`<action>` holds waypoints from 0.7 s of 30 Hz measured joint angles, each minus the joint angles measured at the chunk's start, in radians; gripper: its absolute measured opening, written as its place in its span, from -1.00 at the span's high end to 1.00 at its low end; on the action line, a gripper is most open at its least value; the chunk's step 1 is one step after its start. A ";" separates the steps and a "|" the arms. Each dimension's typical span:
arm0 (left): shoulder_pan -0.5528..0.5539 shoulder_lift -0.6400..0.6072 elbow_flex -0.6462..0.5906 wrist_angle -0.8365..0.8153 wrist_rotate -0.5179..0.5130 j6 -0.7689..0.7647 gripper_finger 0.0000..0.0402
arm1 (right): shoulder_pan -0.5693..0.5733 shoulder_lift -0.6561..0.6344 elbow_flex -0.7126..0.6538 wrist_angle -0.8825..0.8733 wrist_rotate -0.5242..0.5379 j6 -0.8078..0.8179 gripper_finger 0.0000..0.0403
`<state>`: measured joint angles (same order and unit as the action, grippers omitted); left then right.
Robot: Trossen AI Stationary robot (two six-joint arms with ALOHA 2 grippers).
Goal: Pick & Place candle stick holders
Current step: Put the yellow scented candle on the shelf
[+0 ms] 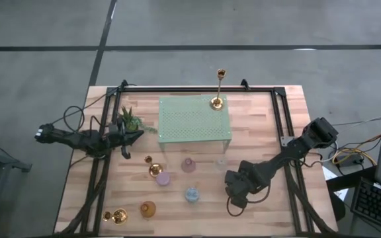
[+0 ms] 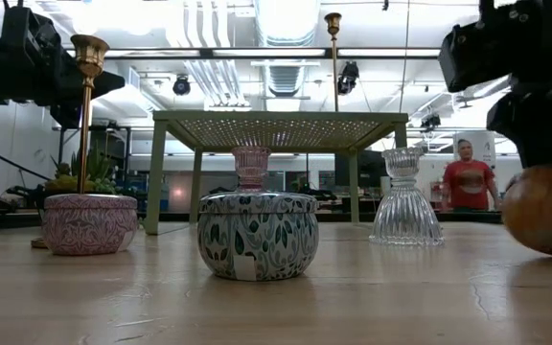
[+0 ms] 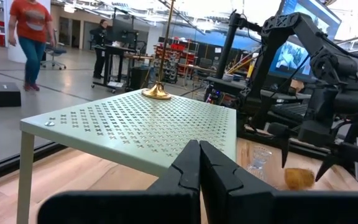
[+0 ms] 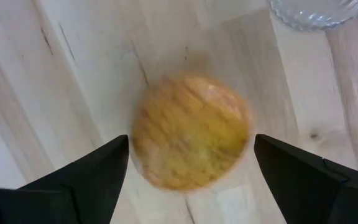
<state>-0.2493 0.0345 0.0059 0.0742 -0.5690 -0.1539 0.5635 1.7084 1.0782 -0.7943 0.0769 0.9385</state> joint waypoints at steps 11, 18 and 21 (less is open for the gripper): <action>0.000 0.000 0.000 0.000 0.000 0.000 0.99 | -0.001 0.002 0.022 -0.002 0.023 0.003 -0.66; 0.000 0.000 0.000 0.000 0.000 0.000 0.99 | -0.010 0.002 0.006 0.003 0.061 -0.017 -0.73; 0.000 0.000 0.000 0.000 0.000 0.000 0.99 | -0.012 0.002 -0.001 0.026 0.064 -0.025 -0.75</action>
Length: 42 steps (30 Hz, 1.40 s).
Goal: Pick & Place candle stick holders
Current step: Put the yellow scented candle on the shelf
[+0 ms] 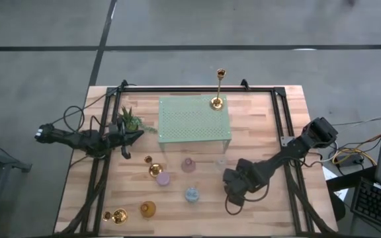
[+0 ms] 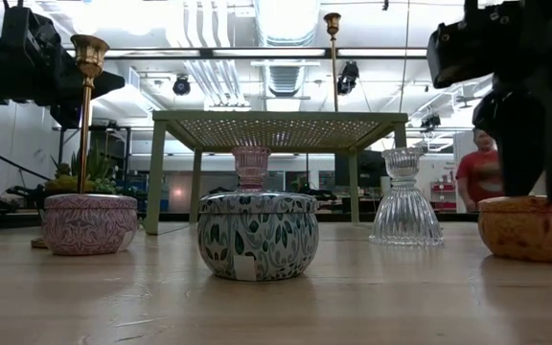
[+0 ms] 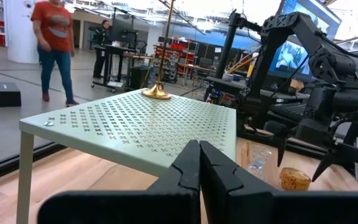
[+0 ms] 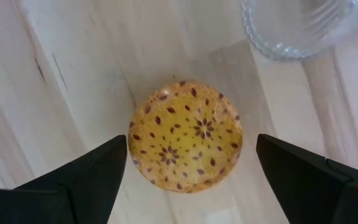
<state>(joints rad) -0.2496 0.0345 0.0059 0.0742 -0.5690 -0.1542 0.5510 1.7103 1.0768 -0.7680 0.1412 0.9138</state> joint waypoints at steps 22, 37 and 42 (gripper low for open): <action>0.000 0.000 0.000 0.000 0.000 0.000 0.99 | -0.006 0.000 -0.118 0.206 -0.008 0.049 -0.66; 0.000 0.000 0.000 0.000 0.000 0.000 0.99 | -0.006 0.000 -0.132 0.230 0.009 0.074 -0.61; 0.000 0.000 0.000 0.000 0.000 0.000 0.99 | -0.006 0.000 -0.133 0.229 0.015 0.084 -0.61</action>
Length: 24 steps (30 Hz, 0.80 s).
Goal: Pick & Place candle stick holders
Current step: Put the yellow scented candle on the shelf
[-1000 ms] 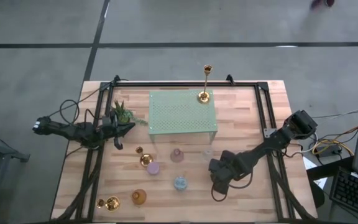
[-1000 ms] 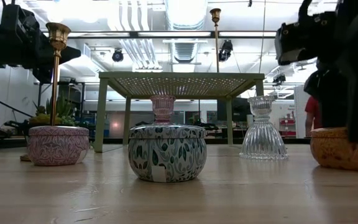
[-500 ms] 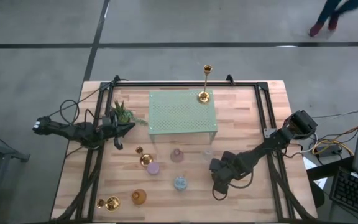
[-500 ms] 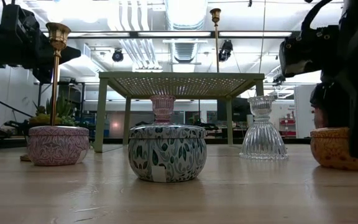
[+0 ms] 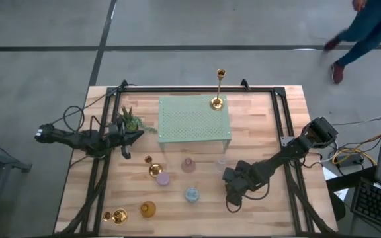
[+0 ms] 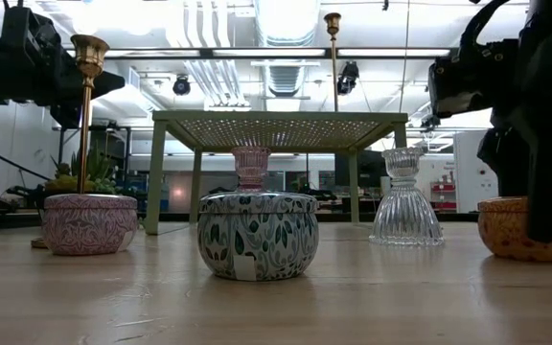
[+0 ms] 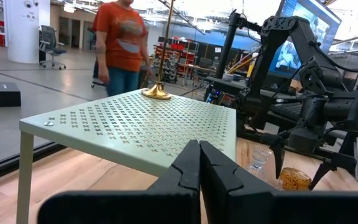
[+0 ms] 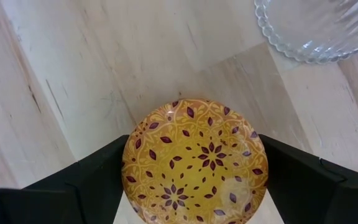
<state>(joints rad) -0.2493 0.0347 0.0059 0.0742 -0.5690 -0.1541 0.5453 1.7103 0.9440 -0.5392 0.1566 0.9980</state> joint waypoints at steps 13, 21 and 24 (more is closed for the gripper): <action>0.000 0.000 0.000 0.000 0.000 0.000 0.99 | 0.000 0.000 0.023 -0.002 -0.008 0.011 -0.49; 0.000 0.000 0.000 0.000 0.000 0.000 0.99 | 0.000 0.000 0.034 -0.003 -0.010 0.002 -0.51; 0.000 0.000 0.000 0.000 0.000 0.000 0.99 | 0.000 0.000 0.034 -0.003 -0.027 0.018 -0.50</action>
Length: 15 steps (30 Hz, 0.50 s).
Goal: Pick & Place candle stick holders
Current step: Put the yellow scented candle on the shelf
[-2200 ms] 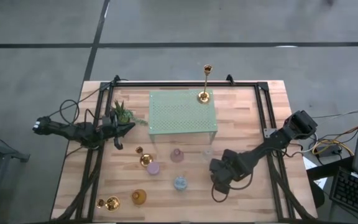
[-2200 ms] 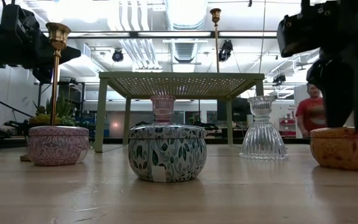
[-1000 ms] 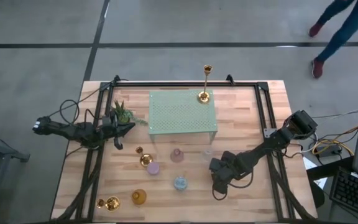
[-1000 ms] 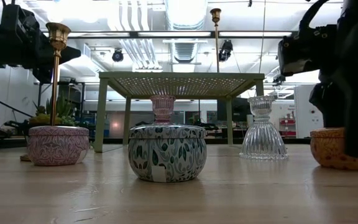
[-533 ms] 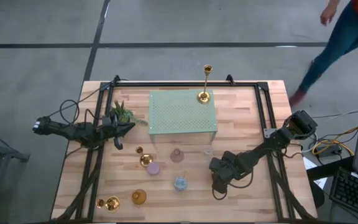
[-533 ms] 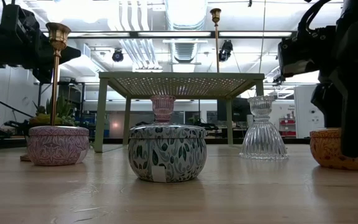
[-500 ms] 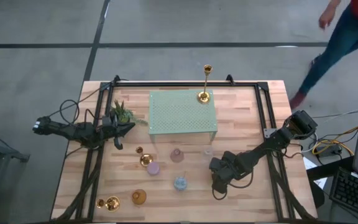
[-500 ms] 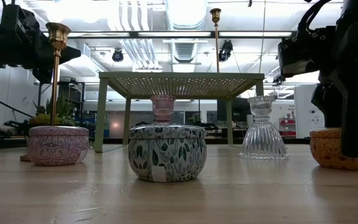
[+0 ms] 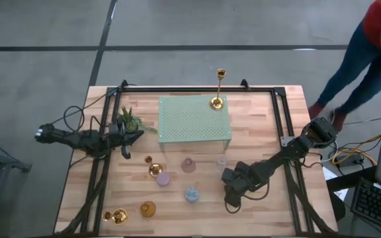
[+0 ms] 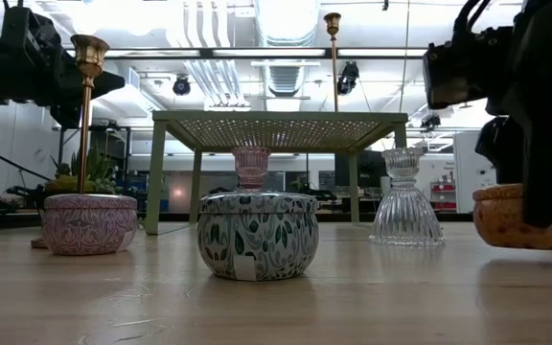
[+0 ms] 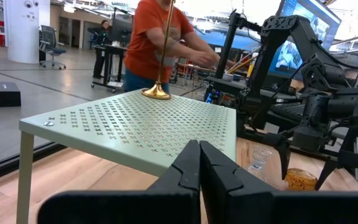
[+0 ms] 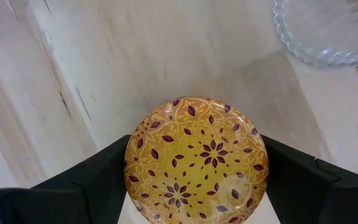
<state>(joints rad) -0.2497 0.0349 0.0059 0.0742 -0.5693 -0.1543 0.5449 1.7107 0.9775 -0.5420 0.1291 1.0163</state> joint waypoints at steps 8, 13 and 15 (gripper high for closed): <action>0.000 0.000 0.000 0.000 0.000 0.000 0.99 | -0.004 0.000 0.069 -0.091 -0.029 -0.003 -0.50; 0.000 0.000 0.000 0.000 0.000 0.000 0.99 | -0.026 0.000 0.194 -0.274 -0.026 -0.040 -0.49; 0.000 0.000 0.000 0.000 0.000 0.000 0.99 | -0.041 -0.001 0.245 -0.334 -0.025 -0.063 -0.50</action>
<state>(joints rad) -0.2496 0.0349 0.0059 0.0742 -0.5692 -0.1542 0.5038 1.7100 1.2226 -0.8755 0.1043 0.9536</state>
